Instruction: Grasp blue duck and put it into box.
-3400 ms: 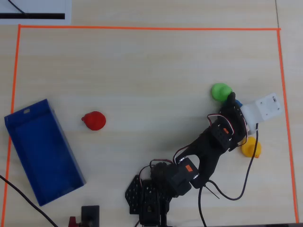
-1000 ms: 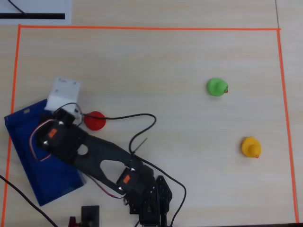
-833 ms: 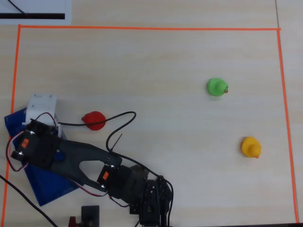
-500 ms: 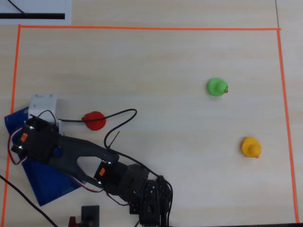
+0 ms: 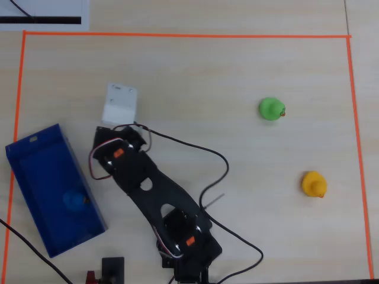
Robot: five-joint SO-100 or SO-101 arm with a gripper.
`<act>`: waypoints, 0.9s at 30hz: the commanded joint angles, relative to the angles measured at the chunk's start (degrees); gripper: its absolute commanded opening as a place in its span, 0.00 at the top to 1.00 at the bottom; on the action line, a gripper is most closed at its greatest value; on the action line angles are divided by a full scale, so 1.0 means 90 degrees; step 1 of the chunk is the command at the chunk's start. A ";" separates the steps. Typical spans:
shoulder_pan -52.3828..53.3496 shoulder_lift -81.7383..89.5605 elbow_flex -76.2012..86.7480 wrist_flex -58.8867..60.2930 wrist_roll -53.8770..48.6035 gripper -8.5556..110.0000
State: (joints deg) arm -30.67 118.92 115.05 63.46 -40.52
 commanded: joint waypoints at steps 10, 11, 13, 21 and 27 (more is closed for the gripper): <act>0.2627 0.6934 0.6074 -0.1582 -0.2021 0.93; 0.2725 0.7178 0.6328 -0.1562 -0.2168 0.93; 0.2900 0.7559 0.6748 -0.1367 -0.2500 0.93; 0.3096 0.7861 0.7021 0.0479 -0.2705 0.93; 0.3262 0.7871 0.7021 0.1270 -0.3115 0.93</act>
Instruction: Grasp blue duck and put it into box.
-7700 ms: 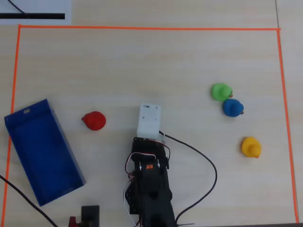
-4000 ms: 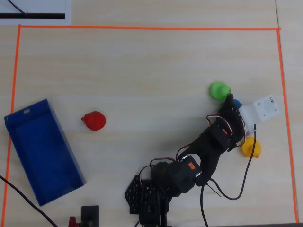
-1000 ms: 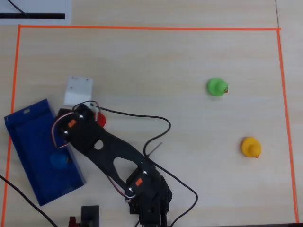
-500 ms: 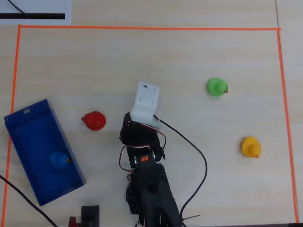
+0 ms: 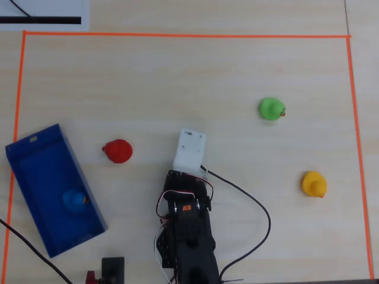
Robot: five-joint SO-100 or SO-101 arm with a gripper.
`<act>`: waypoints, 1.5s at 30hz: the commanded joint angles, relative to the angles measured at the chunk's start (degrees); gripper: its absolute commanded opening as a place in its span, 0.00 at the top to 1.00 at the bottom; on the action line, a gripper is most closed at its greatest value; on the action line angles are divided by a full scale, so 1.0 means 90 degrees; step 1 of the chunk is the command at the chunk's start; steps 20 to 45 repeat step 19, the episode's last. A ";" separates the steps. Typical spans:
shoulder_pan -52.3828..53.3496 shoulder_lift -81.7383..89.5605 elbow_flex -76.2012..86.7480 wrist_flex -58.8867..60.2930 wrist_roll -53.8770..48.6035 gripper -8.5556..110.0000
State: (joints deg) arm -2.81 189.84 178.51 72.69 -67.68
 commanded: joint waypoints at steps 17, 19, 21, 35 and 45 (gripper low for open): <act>0.0557 -0.0010 -0.0029 0.0234 -0.0117 0.92; 0.0557 -0.0010 -0.0029 0.0234 -0.0117 0.92; 0.0557 -0.0010 -0.0029 0.0234 -0.0117 0.92; 0.0557 -0.0010 -0.0029 0.0234 -0.0117 0.92; 0.0557 -0.0010 -0.0029 0.0234 -0.0117 0.92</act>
